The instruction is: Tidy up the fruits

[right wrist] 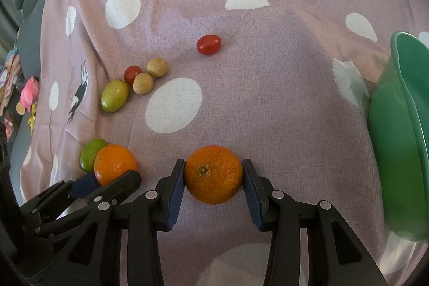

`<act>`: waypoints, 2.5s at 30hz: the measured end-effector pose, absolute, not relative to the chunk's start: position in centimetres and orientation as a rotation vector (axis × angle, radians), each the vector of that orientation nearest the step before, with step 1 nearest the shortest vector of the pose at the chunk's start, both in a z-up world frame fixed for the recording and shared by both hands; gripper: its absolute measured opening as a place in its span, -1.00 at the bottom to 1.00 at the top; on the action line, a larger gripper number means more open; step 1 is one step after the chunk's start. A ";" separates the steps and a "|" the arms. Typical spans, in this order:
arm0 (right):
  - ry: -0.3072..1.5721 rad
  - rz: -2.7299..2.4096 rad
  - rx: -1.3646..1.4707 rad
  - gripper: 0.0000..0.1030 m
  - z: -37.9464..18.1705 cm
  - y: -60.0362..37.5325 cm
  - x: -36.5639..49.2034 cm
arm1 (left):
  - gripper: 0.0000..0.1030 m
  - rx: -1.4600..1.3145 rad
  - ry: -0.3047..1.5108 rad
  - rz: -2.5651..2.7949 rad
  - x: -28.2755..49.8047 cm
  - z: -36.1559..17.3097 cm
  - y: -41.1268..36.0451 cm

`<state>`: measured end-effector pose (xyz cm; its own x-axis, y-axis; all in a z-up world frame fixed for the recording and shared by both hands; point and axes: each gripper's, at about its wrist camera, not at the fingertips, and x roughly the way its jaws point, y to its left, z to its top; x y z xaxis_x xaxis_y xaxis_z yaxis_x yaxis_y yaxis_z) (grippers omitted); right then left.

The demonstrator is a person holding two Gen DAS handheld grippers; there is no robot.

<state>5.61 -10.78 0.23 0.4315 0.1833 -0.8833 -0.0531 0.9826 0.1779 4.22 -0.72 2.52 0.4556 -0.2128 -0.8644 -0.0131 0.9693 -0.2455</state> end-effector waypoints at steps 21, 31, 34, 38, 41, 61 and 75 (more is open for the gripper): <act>1.115 0.147 0.130 -0.14 0.2 -10.6 5.6 | -0.15 -0.230 1.090 -0.119 4.2 2.6 -0.8; 1.097 0.135 0.144 -0.15 0.7 -10.7 5.4 | -0.15 -0.223 1.094 -0.113 4.3 2.9 -1.0; 1.073 0.168 0.170 -0.15 1.7 -11.1 5.1 | -0.15 -0.216 1.074 -0.139 4.1 3.6 -1.2; 1.030 0.173 0.177 -0.15 3.2 -11.5 4.5 | -0.15 -0.210 1.036 -0.163 3.8 4.9 -1.7; 0.991 0.166 0.191 -0.15 4.5 -12.2 4.0 | -0.15 -0.213 1.009 -0.174 3.8 6.0 -2.1; 0.798 -0.052 0.342 -0.14 10.4 -23.2 0.4 | -0.15 -0.120 0.900 -0.385 4.2 11.8 -15.9; 0.850 -0.272 0.456 -0.14 8.2 -30.5 -0.2 | -0.14 -0.048 0.959 -0.483 5.3 10.3 -22.6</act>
<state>-0.19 -30.52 8.19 0.6339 -0.0507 -0.7717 0.4072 0.8702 0.2773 5.32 -22.56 10.34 0.4767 -0.4160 -0.7744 0.3745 0.8931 -0.2493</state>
